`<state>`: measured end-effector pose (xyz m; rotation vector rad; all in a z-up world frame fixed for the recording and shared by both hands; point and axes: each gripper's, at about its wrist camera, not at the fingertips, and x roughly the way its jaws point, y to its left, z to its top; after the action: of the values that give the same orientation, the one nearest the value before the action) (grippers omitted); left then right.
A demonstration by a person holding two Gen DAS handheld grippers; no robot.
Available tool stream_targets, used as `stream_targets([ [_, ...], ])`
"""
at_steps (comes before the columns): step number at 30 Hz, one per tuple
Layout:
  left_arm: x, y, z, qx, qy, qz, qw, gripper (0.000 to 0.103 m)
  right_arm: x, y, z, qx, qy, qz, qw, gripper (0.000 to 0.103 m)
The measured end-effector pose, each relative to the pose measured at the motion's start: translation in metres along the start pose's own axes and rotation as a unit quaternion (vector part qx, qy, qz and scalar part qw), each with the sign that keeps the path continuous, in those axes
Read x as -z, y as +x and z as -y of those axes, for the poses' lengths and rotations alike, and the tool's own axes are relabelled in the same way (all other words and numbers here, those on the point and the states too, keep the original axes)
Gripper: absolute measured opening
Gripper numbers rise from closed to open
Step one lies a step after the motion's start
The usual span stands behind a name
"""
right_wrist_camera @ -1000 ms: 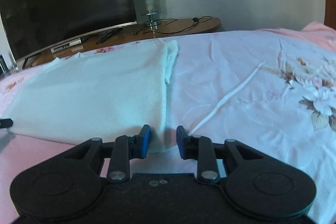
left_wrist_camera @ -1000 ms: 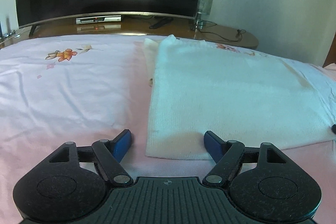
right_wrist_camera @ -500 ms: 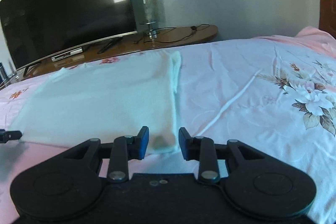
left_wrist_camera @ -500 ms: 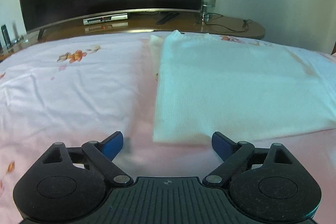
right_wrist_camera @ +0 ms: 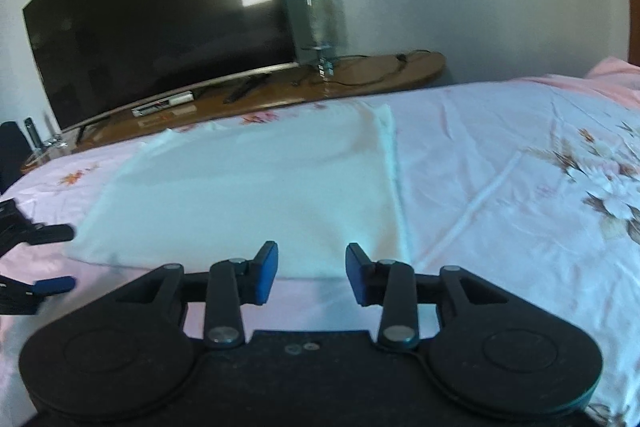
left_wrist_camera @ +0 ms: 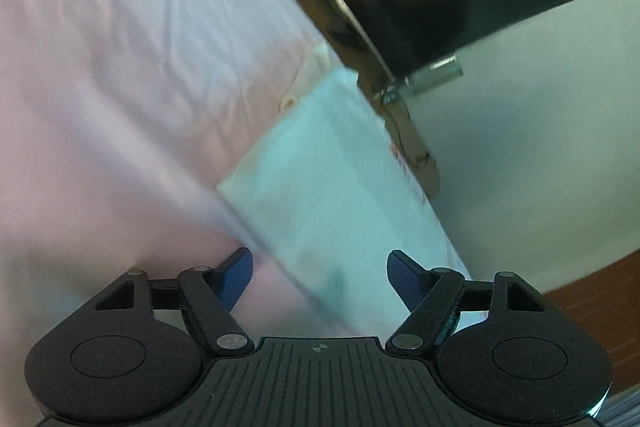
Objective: Fold small clothes
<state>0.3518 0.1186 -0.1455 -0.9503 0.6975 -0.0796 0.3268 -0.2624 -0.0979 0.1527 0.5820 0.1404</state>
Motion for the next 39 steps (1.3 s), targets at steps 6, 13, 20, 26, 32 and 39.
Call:
stream_targets([
  [6, -0.001, 0.017, 0.010, 0.001, 0.002, 0.053, 0.9986, 0.074, -0.028, 0.033, -0.022, -0.041, -0.007, 0.016, 0.999, 0.021],
  [13, -0.012, 0.033, 0.012, 0.012, -0.027, 0.082, 0.9962, 0.073, -0.046, 0.099, -0.037, -0.077, -0.012, 0.006, 0.997, 0.013],
  [20, -0.015, 0.044, 0.014, 0.003, -0.045, 0.097, 0.9943, 0.066, -0.043, 0.124, -0.040, -0.081, -0.012, -0.005, 0.997, 0.011],
  [26, 0.007, 0.036, 0.013, -0.004, -0.058, 0.112, 0.9920, 0.056, -0.045, 0.128, -0.044, -0.093, -0.007, 0.001, 0.996, 0.011],
  [32, -0.009, 0.052, -0.009, -0.020, -0.110, 0.104, 0.9883, 0.010, -0.045, 0.131, -0.048, -0.094, -0.018, -0.005, 0.995, 0.011],
  [39, -0.017, 0.062, -0.003, -0.016, -0.062, 0.086, 0.9942, 0.010, -0.038, 0.148, -0.046, -0.080, -0.017, -0.038, 0.996, 0.004],
])
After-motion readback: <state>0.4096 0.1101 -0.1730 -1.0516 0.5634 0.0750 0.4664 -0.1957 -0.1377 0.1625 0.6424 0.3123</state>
